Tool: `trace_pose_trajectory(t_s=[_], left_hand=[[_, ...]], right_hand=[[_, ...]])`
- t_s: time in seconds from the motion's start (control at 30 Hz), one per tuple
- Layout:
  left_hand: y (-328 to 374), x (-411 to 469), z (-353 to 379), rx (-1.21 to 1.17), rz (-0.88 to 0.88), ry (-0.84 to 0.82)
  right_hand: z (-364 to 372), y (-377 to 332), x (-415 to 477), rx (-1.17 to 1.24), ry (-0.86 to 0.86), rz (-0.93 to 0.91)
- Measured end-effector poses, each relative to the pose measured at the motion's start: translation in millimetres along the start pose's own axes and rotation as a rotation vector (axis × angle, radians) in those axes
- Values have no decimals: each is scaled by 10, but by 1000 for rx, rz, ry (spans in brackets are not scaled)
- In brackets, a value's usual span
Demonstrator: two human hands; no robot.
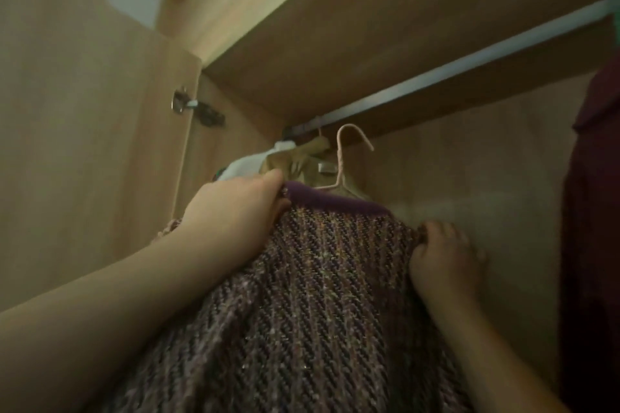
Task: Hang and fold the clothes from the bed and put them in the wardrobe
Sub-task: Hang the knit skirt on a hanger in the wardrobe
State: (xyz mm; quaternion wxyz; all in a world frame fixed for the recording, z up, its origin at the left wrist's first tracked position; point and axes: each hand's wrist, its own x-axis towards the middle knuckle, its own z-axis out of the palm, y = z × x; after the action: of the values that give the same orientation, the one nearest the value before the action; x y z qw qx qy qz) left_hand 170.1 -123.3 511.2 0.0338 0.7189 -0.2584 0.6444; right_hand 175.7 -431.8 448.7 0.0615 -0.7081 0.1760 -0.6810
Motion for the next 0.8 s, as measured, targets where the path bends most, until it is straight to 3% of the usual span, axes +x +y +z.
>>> trace_pose_trajectory(t_s=[0.13, 0.23, 0.5, 0.6, 0.8], left_hand=[[48, 582, 178, 39, 18, -49], [69, 984, 300, 120, 52, -73], [-14, 1673, 733, 153, -50, -117], [-79, 1700, 919, 82, -105, -156], [-396, 1530, 934, 98, -176, 0]], right_hand=[[124, -251, 112, 416, -49, -142], [303, -441, 189, 425, -151, -269], [912, -675, 751, 432, -371, -283], [1076, -739, 952, 433, -328, -288], [1309, -1090, 964, 380, -52, -381]])
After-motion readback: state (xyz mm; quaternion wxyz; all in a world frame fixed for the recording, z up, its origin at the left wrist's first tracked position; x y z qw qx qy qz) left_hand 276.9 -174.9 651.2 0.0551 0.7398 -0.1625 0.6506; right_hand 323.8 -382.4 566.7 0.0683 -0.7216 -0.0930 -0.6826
